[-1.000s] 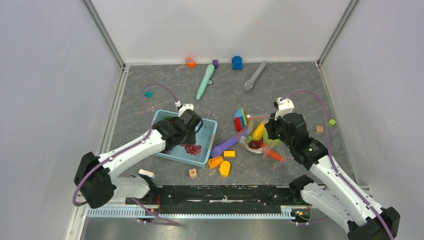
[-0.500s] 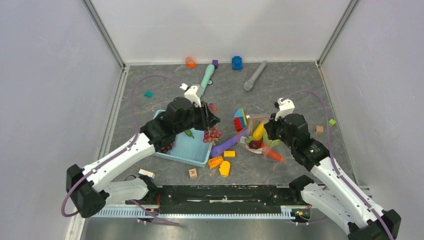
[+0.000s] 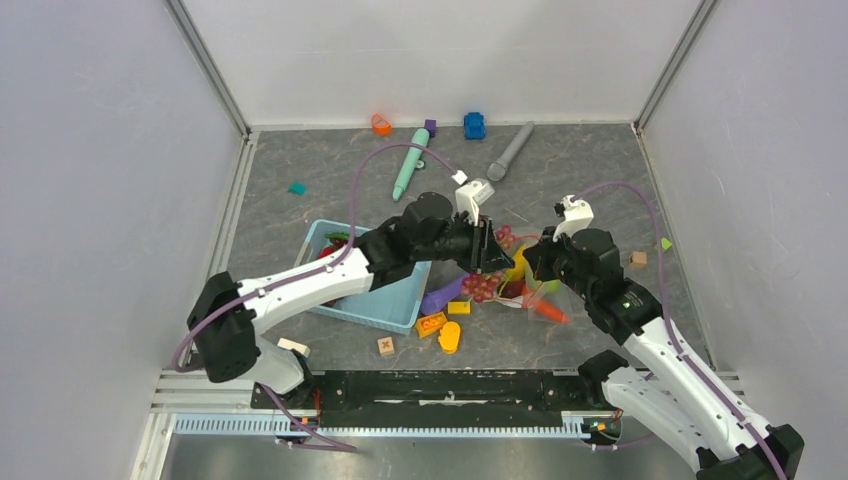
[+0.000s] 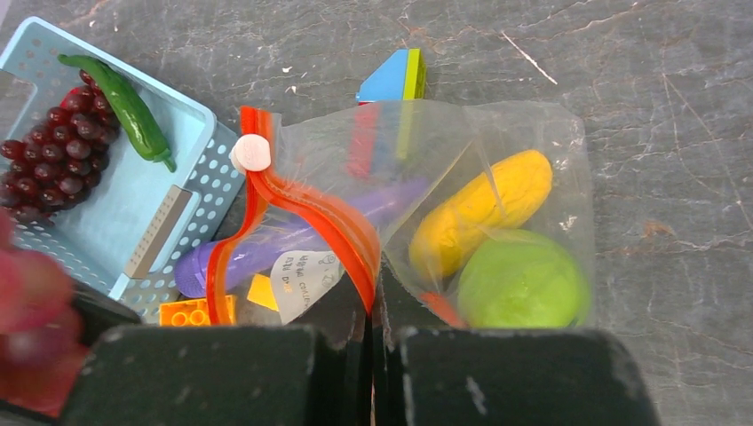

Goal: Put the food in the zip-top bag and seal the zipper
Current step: Place the fake fruit in the zipper food storage bag, then adjust the zipper food storage bag at the center of the board.

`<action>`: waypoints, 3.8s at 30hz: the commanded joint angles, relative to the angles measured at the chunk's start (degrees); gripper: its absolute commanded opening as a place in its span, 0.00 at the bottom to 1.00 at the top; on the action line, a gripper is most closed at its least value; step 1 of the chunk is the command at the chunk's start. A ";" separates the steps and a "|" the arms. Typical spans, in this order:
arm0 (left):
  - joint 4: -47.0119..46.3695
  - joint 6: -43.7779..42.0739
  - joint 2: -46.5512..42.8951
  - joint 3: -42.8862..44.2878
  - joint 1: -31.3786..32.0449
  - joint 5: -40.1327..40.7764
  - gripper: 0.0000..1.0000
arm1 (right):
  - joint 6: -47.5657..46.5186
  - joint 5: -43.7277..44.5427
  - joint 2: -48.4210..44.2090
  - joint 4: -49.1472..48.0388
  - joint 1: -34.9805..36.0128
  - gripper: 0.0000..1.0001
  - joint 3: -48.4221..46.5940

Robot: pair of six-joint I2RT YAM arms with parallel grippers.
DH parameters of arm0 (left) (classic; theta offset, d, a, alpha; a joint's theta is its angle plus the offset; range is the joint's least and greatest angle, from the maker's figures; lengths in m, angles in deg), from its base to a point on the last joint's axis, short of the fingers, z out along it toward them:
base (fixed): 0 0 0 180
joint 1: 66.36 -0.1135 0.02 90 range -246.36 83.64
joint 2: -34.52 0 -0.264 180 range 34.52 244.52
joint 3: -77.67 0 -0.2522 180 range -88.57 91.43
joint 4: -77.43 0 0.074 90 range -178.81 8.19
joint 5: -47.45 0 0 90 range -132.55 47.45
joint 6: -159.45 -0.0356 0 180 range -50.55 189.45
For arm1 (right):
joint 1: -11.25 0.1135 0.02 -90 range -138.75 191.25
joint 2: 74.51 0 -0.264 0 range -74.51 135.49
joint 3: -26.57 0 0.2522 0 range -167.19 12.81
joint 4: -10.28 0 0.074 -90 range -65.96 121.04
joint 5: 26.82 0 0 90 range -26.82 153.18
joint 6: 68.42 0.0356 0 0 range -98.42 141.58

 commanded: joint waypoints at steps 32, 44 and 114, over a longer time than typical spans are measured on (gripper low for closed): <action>25.42 20.46 26.32 27.46 -0.08 13.22 0.02 | 7.42 -9.93 -7.16 -5.81 -0.02 0.00 4.01; 23.48 35.27 27.17 28.05 -0.62 24.87 0.02 | 9.09 -13.93 -9.12 -7.43 0.01 0.00 6.19; 17.42 -1.89 5.48 12.15 1.92 17.29 0.02 | -0.90 13.08 -2.71 12.76 -0.05 0.00 -8.97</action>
